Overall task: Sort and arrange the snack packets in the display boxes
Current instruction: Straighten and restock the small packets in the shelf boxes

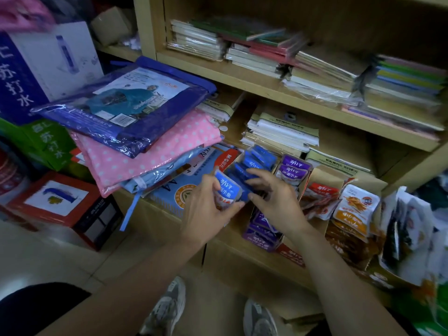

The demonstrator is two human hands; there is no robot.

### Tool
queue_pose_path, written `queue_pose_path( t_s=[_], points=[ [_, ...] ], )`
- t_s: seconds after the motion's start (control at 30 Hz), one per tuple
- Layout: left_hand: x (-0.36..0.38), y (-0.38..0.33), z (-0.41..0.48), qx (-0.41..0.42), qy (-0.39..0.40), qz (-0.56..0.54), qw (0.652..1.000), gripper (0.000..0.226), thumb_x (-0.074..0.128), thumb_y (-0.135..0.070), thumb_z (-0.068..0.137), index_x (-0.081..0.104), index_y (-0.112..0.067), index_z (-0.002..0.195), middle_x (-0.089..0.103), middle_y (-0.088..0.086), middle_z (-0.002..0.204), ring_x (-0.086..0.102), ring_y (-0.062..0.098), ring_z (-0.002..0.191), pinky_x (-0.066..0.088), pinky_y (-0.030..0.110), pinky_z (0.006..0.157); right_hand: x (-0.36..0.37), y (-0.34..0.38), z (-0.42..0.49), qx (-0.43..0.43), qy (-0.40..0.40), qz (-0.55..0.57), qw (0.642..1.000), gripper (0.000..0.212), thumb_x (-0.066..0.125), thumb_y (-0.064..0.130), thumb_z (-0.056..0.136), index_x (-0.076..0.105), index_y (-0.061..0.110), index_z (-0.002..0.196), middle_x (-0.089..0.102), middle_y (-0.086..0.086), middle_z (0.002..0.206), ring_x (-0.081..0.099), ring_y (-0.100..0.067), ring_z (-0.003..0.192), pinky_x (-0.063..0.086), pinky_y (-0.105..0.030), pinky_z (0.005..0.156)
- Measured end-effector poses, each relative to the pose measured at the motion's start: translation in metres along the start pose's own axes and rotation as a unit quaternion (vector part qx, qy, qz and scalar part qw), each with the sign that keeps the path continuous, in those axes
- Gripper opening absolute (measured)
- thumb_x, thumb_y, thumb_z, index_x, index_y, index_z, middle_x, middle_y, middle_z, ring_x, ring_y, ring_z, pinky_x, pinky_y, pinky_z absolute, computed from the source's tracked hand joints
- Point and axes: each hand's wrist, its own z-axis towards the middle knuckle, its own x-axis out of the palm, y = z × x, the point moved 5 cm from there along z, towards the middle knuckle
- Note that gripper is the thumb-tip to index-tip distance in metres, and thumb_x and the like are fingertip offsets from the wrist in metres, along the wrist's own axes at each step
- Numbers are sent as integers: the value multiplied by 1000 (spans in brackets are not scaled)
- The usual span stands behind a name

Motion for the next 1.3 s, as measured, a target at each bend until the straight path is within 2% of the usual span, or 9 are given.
queue_pose_path(
  t_s=[0.07, 0.13, 0.37, 0.47, 0.57, 0.9, 1.03, 1.13, 1.3],
  points=[
    [6, -10, 7, 30, 32, -42, 998, 75, 82, -48, 78, 37, -28, 135, 40, 5, 158, 61, 8, 120, 55, 26, 82, -1, 1, 0, -20, -53, -18, 998, 36, 76, 10, 88, 68, 24, 120, 70, 12, 105, 65, 2, 100, 56, -25, 85],
    [13, -15, 15, 92, 53, 27, 994, 90, 76, -52, 83, 26, -36, 155, 6, -1, 170, 38, 20, 146, 54, 32, 91, 1, 4, 0, -58, -96, -37, 993, 20, 77, 10, 86, 76, 18, 105, 71, 8, 96, 67, -2, 88, 57, -26, 78],
    [25, 0, 16, 103, 46, 121, 986, 65, 72, -56, 83, 53, -25, 136, 33, 7, 156, 60, 29, 116, 59, 41, 72, -13, 4, -4, -35, -120, -59, 990, 37, 69, 17, 94, 66, 19, 131, 65, 8, 127, 55, -5, 123, 48, -37, 108],
    [27, 0, 16, 85, 51, 167, 981, 64, 67, -59, 86, 46, -27, 137, 32, 7, 153, 67, 26, 94, 50, 29, 58, -5, 6, 8, -25, -24, -226, 974, 65, 48, 42, 103, 21, 26, 160, 16, 6, 167, 7, -13, 154, 11, -40, 126],
    [27, 2, 16, 54, 55, 143, 987, 76, 65, -63, 85, 35, -28, 146, 34, 4, 152, 65, 25, 105, 54, 32, 64, 13, 0, 19, -9, 106, -301, 948, 63, 20, 51, 107, -4, 29, 160, -19, 11, 165, -22, -13, 152, -8, -39, 126],
    [28, -3, 14, -38, -4, 122, 992, 77, 69, -65, 78, 35, -33, 139, 60, -7, 123, 65, 19, 103, 55, 35, 71, -13, -6, 62, 2, 175, -299, 938, 62, 35, 45, 107, 8, 31, 161, 0, 10, 168, -8, -14, 154, 6, -46, 127],
    [30, -7, 9, -43, 11, 130, 990, 83, 74, -64, 73, 34, -34, 139, 56, -8, 121, 63, 17, 104, 48, 31, 69, -33, 12, 43, 74, -4, -47, 996, 59, 57, 23, 101, 35, 28, 155, 36, 4, 160, 32, -15, 147, 40, -39, 115],
    [23, -4, 3, -3, 98, 42, 994, 98, 75, -59, 71, 24, -36, 152, 46, -9, 135, 60, 12, 105, 54, 36, 75, -19, 18, 2, 161, -88, 187, 965, 48, 60, 15, 100, 49, 26, 145, 53, 8, 142, 53, -7, 125, 53, -26, 96],
    [-10, -1, 3, 71, 170, -43, 982, 65, 65, -26, 94, 39, -40, 152, 42, -15, 149, 64, 5, 98, 52, 37, 90, -4, 21, -34, 62, -116, 70, 989, 39, 71, 17, 93, 64, 29, 129, 57, 9, 126, 60, 4, 103, 53, -13, 81]
  ],
)
